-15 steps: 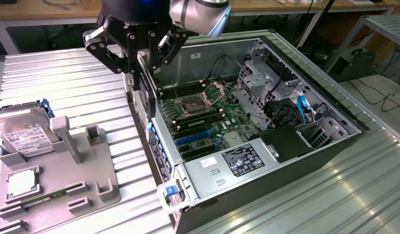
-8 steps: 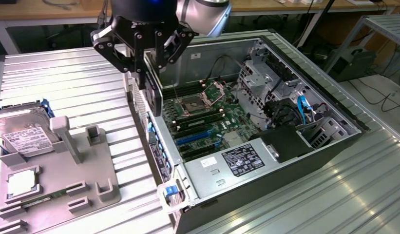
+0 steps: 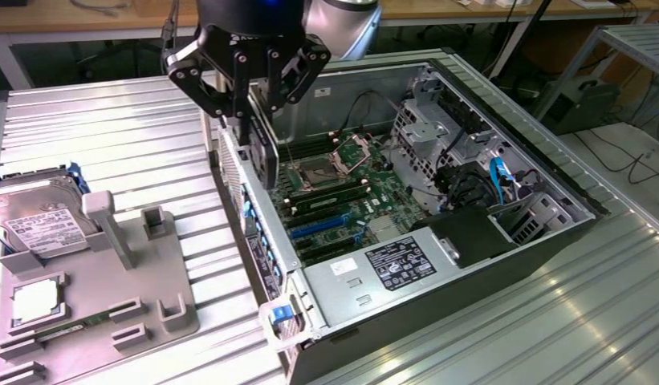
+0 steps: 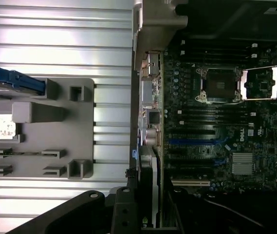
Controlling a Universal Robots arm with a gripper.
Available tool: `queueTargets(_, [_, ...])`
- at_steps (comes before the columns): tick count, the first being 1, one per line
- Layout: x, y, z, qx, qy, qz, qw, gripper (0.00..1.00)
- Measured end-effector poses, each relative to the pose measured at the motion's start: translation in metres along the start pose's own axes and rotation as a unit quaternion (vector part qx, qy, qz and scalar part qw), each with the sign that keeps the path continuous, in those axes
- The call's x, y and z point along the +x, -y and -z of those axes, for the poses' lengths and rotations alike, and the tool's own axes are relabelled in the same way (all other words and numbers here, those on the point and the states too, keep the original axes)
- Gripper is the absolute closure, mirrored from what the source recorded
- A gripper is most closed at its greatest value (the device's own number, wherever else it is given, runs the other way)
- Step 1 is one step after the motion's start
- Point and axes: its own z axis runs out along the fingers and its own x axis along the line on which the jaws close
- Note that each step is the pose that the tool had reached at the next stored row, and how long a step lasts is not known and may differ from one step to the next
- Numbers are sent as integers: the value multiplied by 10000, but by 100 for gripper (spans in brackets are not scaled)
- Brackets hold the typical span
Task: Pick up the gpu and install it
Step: 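Pick up the gpu and move the gpu toward the slot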
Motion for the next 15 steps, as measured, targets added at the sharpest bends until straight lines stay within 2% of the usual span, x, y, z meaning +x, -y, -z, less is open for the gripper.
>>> queueTargets(15, [-226,6,-5,0,0,0,10000,72])
